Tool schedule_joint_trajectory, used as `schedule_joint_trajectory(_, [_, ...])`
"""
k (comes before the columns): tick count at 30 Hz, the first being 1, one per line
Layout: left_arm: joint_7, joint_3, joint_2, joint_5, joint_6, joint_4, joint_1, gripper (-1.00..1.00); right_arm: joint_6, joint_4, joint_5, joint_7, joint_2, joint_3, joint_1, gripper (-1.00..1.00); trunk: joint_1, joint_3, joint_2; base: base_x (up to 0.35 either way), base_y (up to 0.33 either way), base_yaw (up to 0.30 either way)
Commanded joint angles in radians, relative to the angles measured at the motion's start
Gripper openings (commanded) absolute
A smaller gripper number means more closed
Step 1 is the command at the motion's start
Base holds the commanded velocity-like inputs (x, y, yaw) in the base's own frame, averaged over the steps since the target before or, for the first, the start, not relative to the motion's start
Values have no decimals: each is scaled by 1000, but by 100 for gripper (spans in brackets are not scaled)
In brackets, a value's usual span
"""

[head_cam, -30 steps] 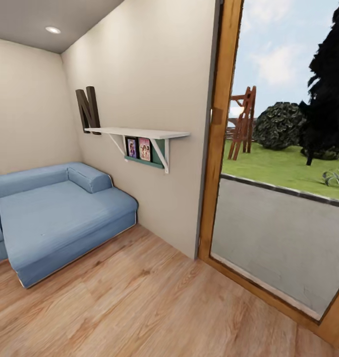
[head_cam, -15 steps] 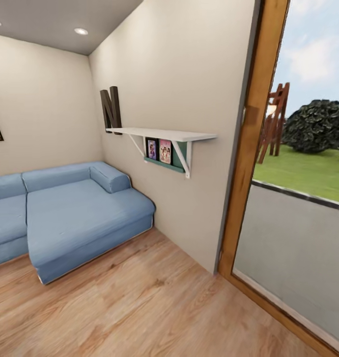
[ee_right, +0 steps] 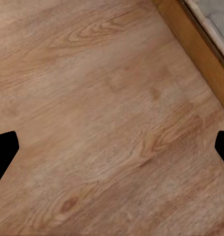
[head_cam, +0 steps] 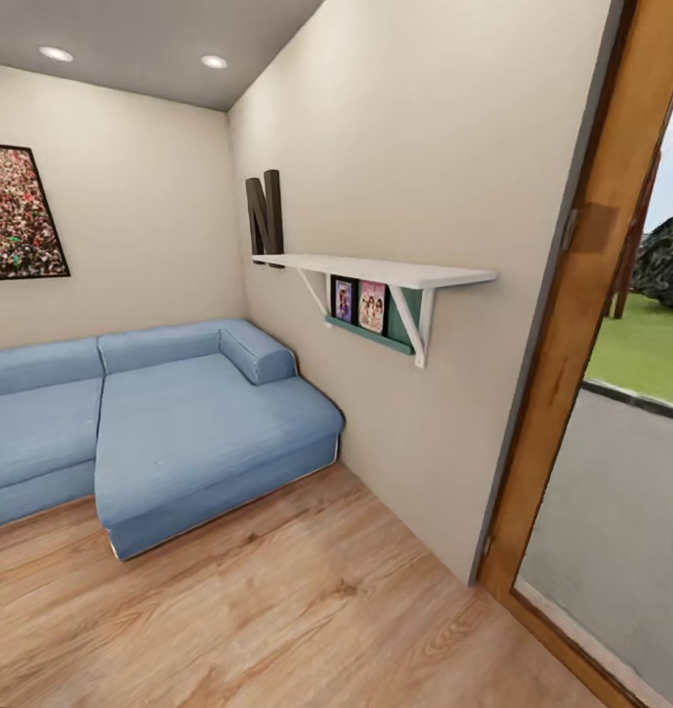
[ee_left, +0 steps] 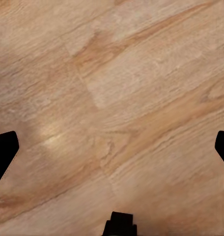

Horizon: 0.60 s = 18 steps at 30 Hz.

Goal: Turn on the radio receiver that's on the table in the living room.

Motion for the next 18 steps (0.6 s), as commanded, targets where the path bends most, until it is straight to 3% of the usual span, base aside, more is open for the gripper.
schedule_joint_trajectory(1, [0,0,1,0,0,0,0,100,0,0,0,0,0,0,0,100,0,0,0,325,-5,266])
schedule_joint_trajectory(18, [0,0,3,0,0,0,0,100,0,0,0,0,0,0,0,100,0,0,0,301,0,266])
